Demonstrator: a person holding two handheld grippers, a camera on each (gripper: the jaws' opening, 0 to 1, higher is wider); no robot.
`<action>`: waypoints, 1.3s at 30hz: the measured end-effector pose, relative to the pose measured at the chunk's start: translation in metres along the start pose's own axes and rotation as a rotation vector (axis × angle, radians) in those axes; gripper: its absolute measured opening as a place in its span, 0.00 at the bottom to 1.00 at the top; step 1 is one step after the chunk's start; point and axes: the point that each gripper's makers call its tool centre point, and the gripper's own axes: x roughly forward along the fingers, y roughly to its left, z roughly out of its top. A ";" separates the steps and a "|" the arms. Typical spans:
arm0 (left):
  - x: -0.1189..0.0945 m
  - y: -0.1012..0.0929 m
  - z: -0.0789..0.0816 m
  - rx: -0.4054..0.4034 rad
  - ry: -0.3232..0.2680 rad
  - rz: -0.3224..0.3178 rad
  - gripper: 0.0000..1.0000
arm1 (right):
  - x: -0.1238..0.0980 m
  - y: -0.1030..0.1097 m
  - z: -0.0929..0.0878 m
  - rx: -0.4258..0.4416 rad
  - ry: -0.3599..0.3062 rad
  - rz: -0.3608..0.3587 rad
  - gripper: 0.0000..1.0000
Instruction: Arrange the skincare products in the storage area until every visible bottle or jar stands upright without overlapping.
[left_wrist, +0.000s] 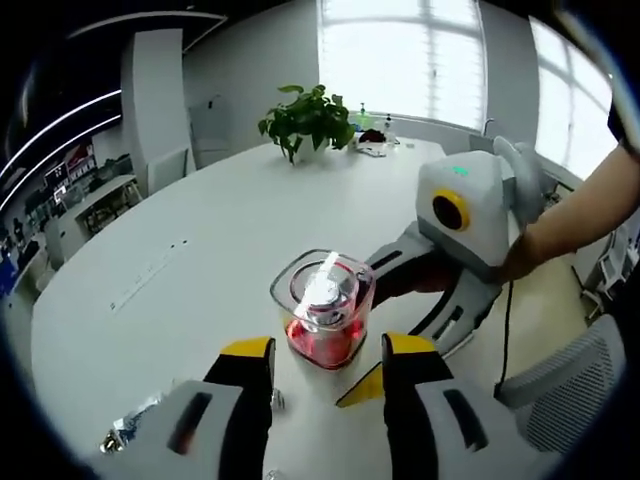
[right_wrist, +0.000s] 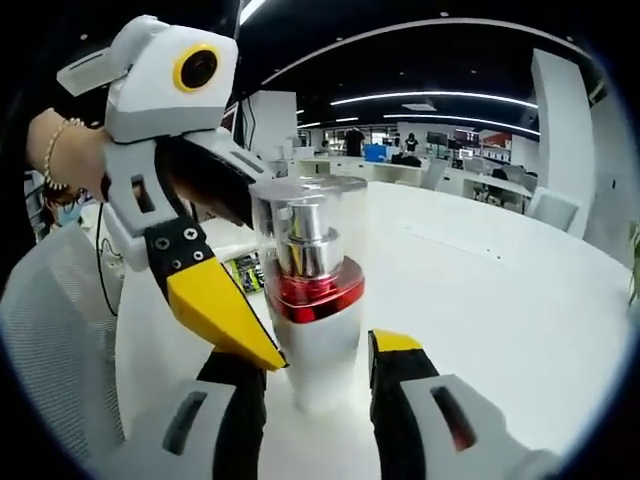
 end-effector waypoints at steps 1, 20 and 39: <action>-0.003 0.001 -0.002 -0.006 -0.002 -0.001 0.40 | -0.001 0.001 0.000 0.007 0.002 -0.005 0.44; -0.091 0.029 -0.042 -0.128 -0.039 0.135 0.66 | -0.028 0.035 0.015 0.108 0.007 -0.194 0.76; -0.211 0.057 -0.148 -0.421 -0.037 0.388 0.90 | -0.047 0.068 0.017 0.189 0.007 -0.207 0.95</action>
